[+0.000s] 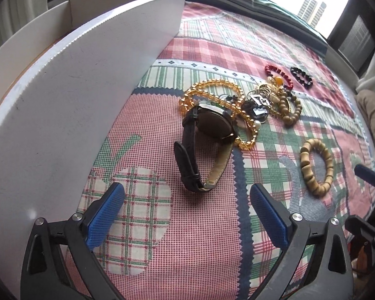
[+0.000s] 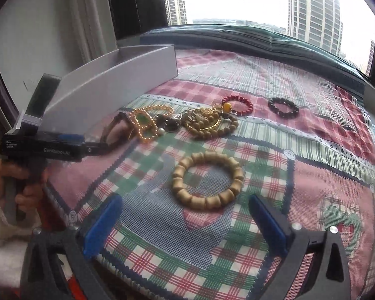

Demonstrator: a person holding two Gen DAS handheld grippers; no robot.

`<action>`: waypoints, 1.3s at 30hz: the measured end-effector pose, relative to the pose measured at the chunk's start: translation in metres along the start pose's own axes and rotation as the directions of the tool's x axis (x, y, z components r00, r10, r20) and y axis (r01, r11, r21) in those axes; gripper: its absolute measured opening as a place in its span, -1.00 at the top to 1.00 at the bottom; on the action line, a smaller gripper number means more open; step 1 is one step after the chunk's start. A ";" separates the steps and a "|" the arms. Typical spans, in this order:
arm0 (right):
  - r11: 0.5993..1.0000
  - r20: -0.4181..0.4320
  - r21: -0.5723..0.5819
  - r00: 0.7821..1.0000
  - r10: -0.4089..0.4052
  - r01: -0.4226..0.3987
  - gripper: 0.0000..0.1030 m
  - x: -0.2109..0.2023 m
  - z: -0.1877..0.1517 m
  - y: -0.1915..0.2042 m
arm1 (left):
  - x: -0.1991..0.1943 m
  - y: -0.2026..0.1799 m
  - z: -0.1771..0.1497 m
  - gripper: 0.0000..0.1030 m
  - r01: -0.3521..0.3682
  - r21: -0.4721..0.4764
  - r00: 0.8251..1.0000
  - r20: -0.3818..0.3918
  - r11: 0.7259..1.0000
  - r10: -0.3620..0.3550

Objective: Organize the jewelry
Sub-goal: 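Grasp the wooden bracelet with the right gripper while the left gripper grasps the black leather watch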

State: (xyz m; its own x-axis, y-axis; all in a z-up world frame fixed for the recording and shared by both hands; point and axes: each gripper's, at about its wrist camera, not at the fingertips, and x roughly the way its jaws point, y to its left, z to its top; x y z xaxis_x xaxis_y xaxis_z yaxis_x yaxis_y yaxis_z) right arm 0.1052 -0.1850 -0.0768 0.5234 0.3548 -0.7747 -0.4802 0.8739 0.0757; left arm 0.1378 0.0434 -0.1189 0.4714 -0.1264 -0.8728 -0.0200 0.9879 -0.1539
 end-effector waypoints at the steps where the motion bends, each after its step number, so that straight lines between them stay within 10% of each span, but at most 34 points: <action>1: 1.000 -0.017 -0.012 1.000 0.012 -0.012 -0.99 0.010 0.005 0.002 | 0.003 -0.001 0.002 -0.91 -0.007 0.009 1.000 0.001 1.000 0.007; 5: 0.998 -0.113 -0.059 0.993 0.028 -0.034 -0.70 0.054 0.019 0.014 | 0.012 0.000 0.011 -0.49 -0.031 0.014 1.000 0.003 0.999 0.031; 8: 0.998 -0.194 -0.042 0.981 0.033 -0.041 0.01 0.082 0.021 0.015 | 0.012 -0.001 0.016 0.21 -0.002 0.025 1.000 0.025 1.000 0.001; 10: 0.997 -0.181 -0.075 0.983 0.010 -0.024 0.70 0.081 0.019 0.020 | 0.009 -0.004 0.017 0.27 -0.012 0.033 0.999 0.032 0.999 0.011; 15: 0.995 -0.122 0.054 0.989 0.086 -0.080 0.72 0.048 0.015 0.000 | -0.019 -0.006 0.016 0.34 0.049 0.020 0.996 0.078 0.999 -0.050; 17: 0.987 -0.077 0.114 0.989 0.127 -0.118 0.71 0.028 0.014 -0.011 | -0.031 -0.005 0.015 0.84 0.095 0.013 0.992 0.087 0.995 -0.095; 19: 0.973 -0.037 0.166 0.985 0.167 -0.158 0.71 0.011 0.014 -0.022 | -0.036 -0.006 0.014 0.92 0.103 0.017 0.991 0.084 0.995 -0.104; 31: 0.938 0.036 0.259 0.972 0.231 -0.232 0.71 -0.013 0.005 -0.031 | -0.011 -0.006 0.006 0.61 0.116 0.033 0.993 0.025 0.993 -0.116; 39: 0.936 0.045 0.257 0.970 0.239 -0.242 0.71 -0.023 0.002 -0.027 | -0.029 -0.005 0.007 0.95 0.156 -0.007 0.986 0.061 0.988 -0.156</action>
State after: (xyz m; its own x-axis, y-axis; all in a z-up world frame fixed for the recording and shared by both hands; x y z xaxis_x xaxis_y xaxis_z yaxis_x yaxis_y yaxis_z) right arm 0.1074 -0.2164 -0.0595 0.4245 0.5678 -0.7053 -0.3955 0.8170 0.4196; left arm 0.1308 0.0425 -0.0892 0.5213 -0.2729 -0.8086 0.0481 0.9554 -0.2914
